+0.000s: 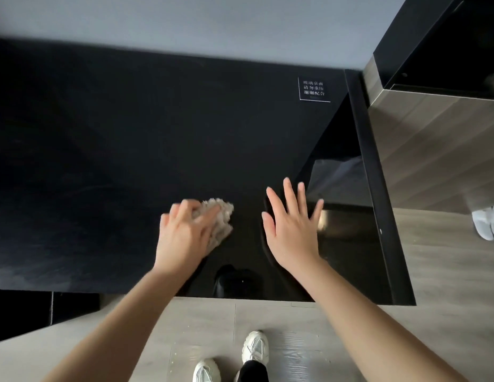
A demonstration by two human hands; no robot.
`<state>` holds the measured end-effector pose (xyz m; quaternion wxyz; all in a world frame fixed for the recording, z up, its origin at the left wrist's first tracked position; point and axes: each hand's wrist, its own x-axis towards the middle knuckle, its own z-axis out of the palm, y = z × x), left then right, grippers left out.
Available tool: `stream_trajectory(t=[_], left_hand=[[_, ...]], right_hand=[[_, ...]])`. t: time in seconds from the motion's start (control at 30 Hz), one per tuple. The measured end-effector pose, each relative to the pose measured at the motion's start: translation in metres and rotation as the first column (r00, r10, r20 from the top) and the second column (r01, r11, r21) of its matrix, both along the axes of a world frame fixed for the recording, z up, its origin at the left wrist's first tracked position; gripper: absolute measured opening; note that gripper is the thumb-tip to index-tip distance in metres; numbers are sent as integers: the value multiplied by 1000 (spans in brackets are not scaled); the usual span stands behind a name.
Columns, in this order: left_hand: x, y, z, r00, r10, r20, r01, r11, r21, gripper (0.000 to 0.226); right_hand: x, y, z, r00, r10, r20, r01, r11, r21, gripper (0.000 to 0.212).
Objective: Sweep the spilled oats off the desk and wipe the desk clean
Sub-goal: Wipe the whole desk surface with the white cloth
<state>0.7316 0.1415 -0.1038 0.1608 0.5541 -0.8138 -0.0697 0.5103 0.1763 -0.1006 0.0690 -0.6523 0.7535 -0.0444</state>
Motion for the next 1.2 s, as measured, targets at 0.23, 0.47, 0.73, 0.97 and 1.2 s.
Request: stream_trajectory(t=[0.23, 0.47, 0.73, 0.97, 1.2], left_hand=[[-7, -17, 5, 994, 74, -75, -72, 997, 31, 34], [-19, -69, 3, 998, -27, -55, 29, 999, 20, 35], [-17, -69, 3, 988, -121, -92, 126, 991, 43, 31], [-5, -81, 4, 952, -290, -101, 297, 953, 61, 38], [-30, -200, 3, 993, -93, -78, 96, 995, 32, 38]], right_hand=[[2, -37, -15, 996, 41, -76, -38, 999, 35, 60], [4, -39, -13, 996, 15, -88, -12, 999, 34, 61], [6, -46, -8, 1000, -16, 15, 16, 1000, 0, 56], [10, -183, -4, 991, -126, 50, 129, 990, -56, 55], [7, -199, -19, 990, -127, -59, 124, 991, -43, 58]])
